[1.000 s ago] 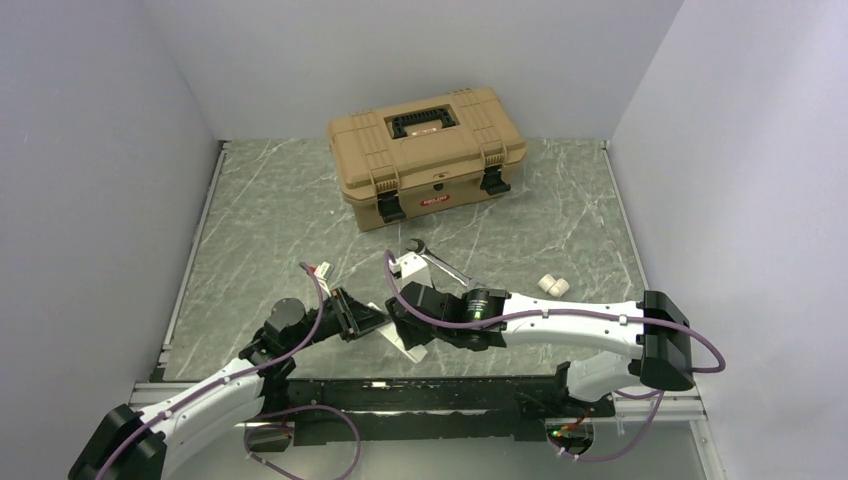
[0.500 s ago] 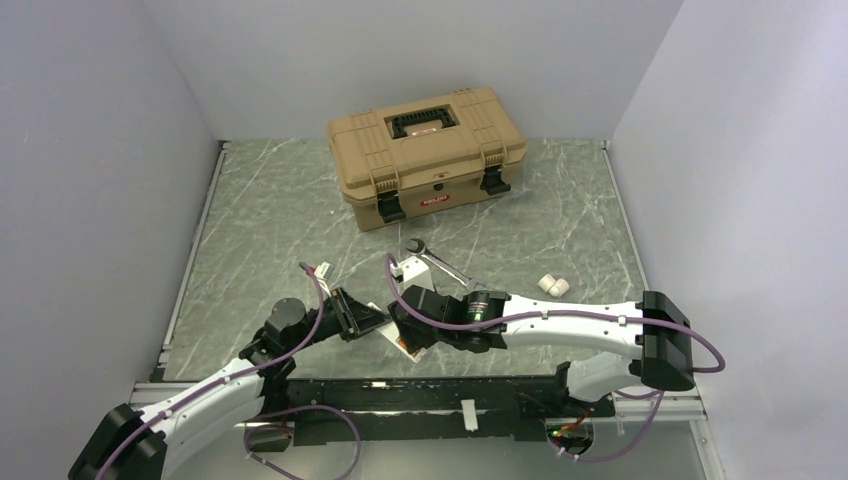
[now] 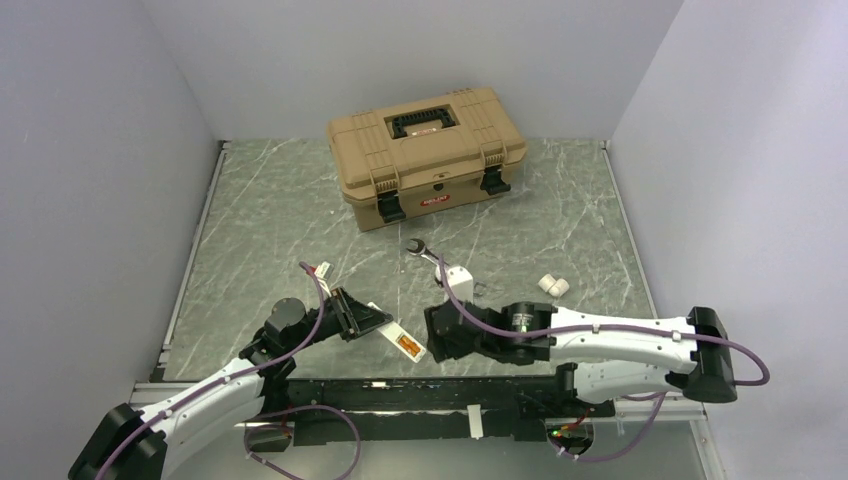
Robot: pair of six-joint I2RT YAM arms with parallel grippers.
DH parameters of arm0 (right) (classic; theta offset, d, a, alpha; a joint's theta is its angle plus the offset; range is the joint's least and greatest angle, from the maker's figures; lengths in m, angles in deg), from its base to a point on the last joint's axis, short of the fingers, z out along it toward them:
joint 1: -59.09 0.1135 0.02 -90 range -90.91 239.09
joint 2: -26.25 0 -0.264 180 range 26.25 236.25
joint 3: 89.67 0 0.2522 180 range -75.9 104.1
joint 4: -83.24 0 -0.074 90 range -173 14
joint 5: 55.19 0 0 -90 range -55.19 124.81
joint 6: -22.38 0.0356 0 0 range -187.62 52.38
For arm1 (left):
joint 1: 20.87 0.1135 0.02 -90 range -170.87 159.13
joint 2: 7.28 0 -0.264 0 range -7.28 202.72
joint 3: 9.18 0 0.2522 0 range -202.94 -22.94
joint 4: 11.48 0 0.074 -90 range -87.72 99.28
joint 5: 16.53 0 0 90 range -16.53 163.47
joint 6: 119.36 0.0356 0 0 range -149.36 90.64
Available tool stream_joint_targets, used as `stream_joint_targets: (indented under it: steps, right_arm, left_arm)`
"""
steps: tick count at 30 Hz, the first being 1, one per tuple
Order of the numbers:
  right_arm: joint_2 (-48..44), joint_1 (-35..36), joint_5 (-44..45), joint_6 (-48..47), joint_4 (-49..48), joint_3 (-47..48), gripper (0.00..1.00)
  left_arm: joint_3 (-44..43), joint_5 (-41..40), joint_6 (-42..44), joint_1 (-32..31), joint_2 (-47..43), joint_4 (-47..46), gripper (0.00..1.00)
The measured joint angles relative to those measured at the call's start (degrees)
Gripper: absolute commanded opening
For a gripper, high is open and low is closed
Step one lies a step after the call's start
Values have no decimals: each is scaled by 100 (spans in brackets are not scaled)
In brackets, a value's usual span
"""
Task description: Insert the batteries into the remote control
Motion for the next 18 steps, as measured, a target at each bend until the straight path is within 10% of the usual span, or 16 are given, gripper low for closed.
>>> stream_joint_targets:
  steps: [11,18]
  right_arm:
    - [-356,1447,-531,2470,643,-1554,62]
    - [-535,1812,-535,3377,654,-1829,49]
  left_arm:
    - [0,0,83,0,120,20,2]
    - [0,0,111,0,101,177,2]
